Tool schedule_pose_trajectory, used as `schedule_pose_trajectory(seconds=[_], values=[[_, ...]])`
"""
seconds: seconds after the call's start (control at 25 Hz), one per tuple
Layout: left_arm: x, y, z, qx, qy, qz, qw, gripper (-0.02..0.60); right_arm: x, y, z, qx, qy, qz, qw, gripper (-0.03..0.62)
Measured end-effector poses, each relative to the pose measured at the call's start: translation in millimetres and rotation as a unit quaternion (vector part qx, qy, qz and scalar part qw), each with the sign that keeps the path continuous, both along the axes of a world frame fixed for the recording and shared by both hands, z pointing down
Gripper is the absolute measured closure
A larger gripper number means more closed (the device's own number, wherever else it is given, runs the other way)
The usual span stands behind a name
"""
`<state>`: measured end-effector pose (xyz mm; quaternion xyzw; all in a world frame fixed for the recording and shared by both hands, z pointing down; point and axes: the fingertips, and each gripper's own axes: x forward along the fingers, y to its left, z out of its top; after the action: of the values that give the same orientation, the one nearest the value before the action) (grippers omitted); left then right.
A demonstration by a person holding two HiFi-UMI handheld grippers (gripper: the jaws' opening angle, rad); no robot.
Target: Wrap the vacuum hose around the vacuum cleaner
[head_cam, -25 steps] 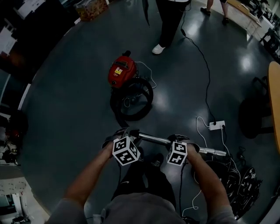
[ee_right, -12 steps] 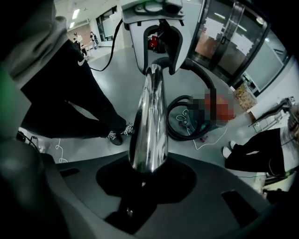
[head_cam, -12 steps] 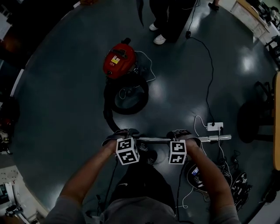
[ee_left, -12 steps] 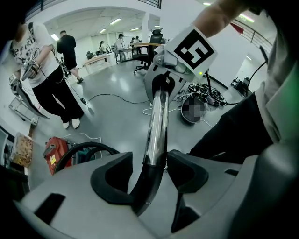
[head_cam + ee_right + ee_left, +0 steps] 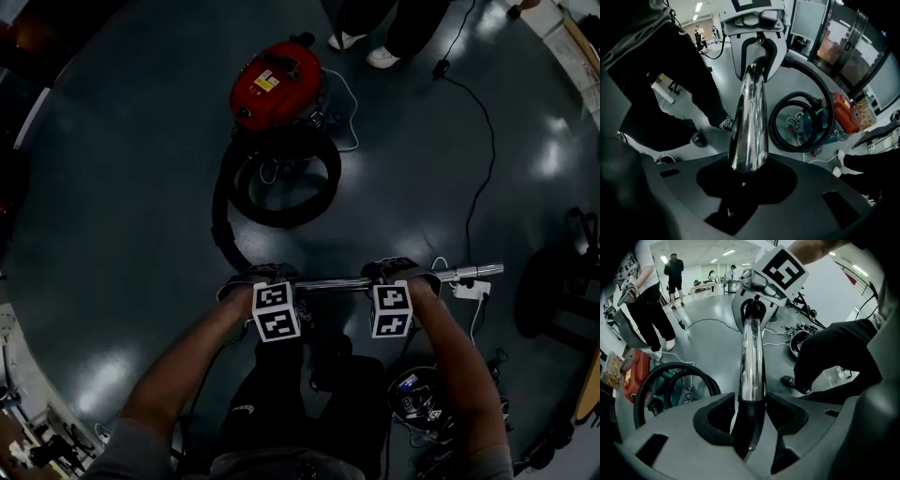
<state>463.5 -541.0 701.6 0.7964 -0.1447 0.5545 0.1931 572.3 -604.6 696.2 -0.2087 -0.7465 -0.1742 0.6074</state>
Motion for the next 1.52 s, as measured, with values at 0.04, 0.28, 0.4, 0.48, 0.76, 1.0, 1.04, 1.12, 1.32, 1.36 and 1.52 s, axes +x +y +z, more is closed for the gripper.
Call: schedule_pose_trajectory(seconds=[0.04, 0.28, 0.4, 0.48, 0.76, 1.0, 1.04, 1.12, 1.32, 1.36, 1.52], values=[[-2, -3, 15, -0.004, -0.002, -0.007, 1.0, 0.371, -2, -3, 16, -0.007, 0.0, -0.006, 1.0, 0.484], [-7, -10, 101, 0.004, -0.023, -0.015, 0.9996, 0.392, -9, -11, 113, -0.054, 0.004, -0.019, 0.998, 0.484], [-10, -9, 148, 0.012, -0.037, -0.022, 0.999, 0.4, -11, -13, 162, -0.058, 0.006, -0.031, 0.998, 0.484], [-14, -11, 179, 0.013, -0.041, -0.03, 0.9986, 0.402, -15, -15, 194, -0.061, 0.002, -0.034, 0.998, 0.484], [-27, -16, 276, 0.036, -0.061, -0.038, 0.9967, 0.402, -32, -19, 295, -0.059, -0.017, -0.04, 0.997, 0.484], [-32, -26, 335, 0.057, -0.086, -0.04, 0.9938, 0.402, -37, -28, 354, -0.07, -0.005, -0.031, 0.997, 0.484], [-32, -29, 343, 0.061, -0.09, -0.041, 0.9932, 0.402, -37, -30, 363, -0.068, -0.004, -0.029, 0.997, 0.484], [-32, -35, 358, 0.071, -0.1, -0.04, 0.9916, 0.402, -35, -36, 380, -0.059, -0.002, -0.025, 0.998, 0.484], [-30, -45, 388, 0.079, -0.112, -0.023, 0.9903, 0.402, -30, -44, 416, -0.043, 0.024, -0.004, 0.999, 0.484], [-28, -47, 393, 0.079, -0.109, -0.019, 0.9908, 0.402, -27, -45, 420, -0.044, 0.03, 0.001, 0.999, 0.484], [-21, -57, 405, 0.075, -0.094, -0.003, 0.9928, 0.402, -17, -50, 431, -0.052, 0.045, 0.027, 0.997, 0.484]])
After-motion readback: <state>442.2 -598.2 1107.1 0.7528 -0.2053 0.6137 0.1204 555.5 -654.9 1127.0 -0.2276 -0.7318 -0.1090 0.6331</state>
